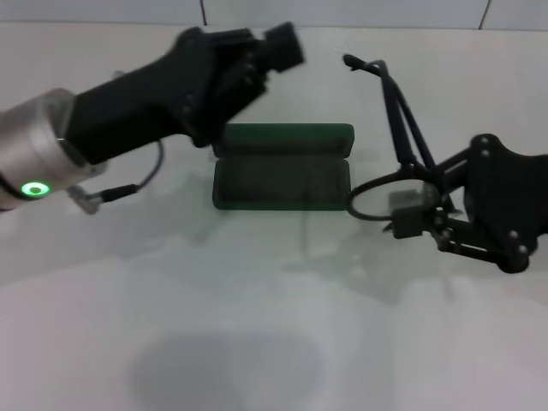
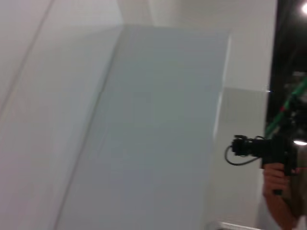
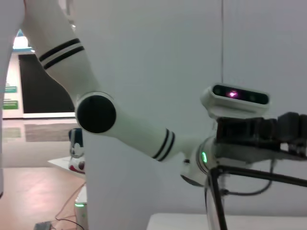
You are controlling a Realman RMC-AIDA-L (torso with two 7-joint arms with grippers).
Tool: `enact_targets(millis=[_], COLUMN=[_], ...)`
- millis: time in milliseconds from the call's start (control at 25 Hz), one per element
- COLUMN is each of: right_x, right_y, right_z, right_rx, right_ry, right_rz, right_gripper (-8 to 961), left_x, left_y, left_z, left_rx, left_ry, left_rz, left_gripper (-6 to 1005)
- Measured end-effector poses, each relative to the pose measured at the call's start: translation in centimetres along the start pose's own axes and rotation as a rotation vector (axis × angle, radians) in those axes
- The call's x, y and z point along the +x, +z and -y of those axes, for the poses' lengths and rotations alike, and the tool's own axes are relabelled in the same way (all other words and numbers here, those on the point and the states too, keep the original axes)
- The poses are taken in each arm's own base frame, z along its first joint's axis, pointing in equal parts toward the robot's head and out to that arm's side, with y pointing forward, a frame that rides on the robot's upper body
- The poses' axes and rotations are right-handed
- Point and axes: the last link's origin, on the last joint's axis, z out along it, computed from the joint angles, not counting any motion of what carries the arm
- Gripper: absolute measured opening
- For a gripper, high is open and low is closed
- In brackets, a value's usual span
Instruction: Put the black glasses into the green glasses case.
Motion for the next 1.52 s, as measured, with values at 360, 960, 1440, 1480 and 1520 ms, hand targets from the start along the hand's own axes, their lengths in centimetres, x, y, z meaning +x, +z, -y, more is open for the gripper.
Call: enact_targets(millis=[360,960,1440,1480,1520], right_x=[-0.2,-0.8,-0.6,-0.6,-0.5], right_y=[1.8,2.0,1.9,1.9,1.9], right_z=[0.4,0.3,0.3,0.3,0.3], right_rx=[-0.069,-0.077,-0.064,-0.063,-0.061], right_ry=[-0.011,-0.042,-0.044,-0.042,-0.040], right_rz=[0.022,0.073,0.079,0.084,0.088], right_gripper=[112,112,111,111,111], left_x=[-0.8,-2.2,-3.0,-3.1,-3.1], left_y=[2.6,3.2,3.1,3.1,3.2], left_z=[-0.9,-1.5,-1.6,-1.6,-1.6], left_rx=[-0.119,-0.154,-0.147,-0.152,-0.154], left_ry=[-0.007,-0.041,-0.062,-0.064,-0.065], left_rz=[0.012,0.063,0.071,0.074,0.075], left_gripper=[41,40,40,40,40])
